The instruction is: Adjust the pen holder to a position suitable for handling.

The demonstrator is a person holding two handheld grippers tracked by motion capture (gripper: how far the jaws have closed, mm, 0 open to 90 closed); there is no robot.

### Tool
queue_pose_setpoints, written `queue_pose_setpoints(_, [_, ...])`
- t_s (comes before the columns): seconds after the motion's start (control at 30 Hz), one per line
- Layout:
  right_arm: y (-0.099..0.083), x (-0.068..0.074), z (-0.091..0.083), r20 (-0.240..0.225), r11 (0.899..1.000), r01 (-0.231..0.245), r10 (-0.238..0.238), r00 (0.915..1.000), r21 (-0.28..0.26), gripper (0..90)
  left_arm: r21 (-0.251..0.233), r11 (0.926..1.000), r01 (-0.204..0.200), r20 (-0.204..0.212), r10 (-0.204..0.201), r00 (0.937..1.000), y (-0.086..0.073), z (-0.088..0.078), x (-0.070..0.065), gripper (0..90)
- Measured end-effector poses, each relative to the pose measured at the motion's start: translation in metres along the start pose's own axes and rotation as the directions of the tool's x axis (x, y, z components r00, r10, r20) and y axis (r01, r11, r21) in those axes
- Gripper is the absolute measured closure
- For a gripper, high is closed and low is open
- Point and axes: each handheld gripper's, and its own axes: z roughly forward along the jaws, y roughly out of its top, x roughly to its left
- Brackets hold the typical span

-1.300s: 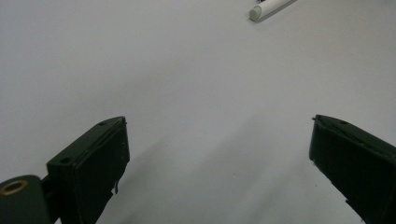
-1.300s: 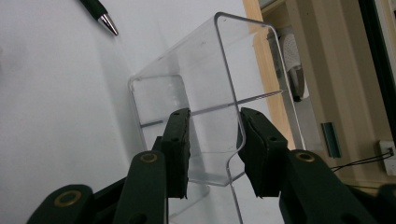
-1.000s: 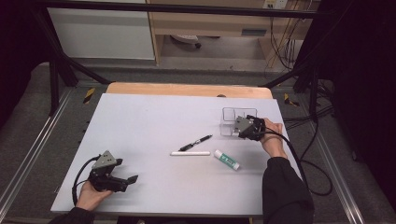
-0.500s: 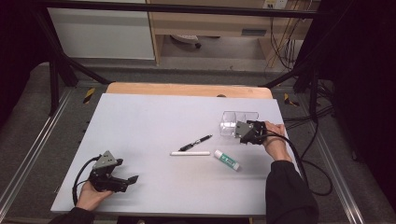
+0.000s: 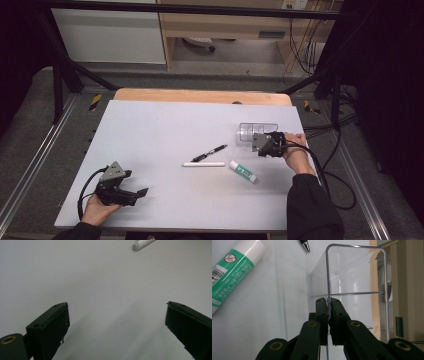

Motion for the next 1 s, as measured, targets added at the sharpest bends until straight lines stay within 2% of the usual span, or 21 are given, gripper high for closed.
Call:
queue_pose_setpoints(0.13, [0.003,0.001,-0.002,-0.012,1.000,0.004,-0.004,0.9999,-0.001,87.6,-0.002,1.0000,0.001,-0.001,-0.001,1.0000,0.000,0.000,0.000,5.4])
queue_pose_setpoints(0.37, [0.012,0.000,-0.009,-0.004,1.000,-0.001,0.001,1.0000,-0.013,88.4,-0.002,1.0000,0.001,0.000,-0.001,1.0000,0.000,0.000,0.000,5.4])
queue_pose_setpoints(0.5, [0.018,0.002,-0.016,-0.010,1.000,-0.025,0.024,0.9997,-0.019,88.3,0.000,1.0000,0.000,0.001,0.000,1.0000,0.000,0.000,0.000,5.4])
queue_pose_setpoints(0.67, [0.025,0.012,-0.020,-0.038,0.999,-0.033,0.033,0.9987,-0.004,88.3,0.000,1.0000,-0.001,0.001,0.001,1.0000,0.000,0.000,0.000,5.4])
queue_pose_setpoints(0.83, [0.028,0.017,-0.023,-0.063,1.000,-0.025,0.025,0.9977,0.003,88.1,0.000,1.0000,-0.001,0.001,0.001,1.0000,0.000,0.000,-0.001,5.4])
queue_pose_setpoints(1.0, [0.029,0.021,-0.026,-0.076,0.999,-0.040,0.040,0.9963,0.002,87.9,0.000,1.0000,-0.001,0.001,0.001,1.0000,0.000,0.000,-0.001,5.4])
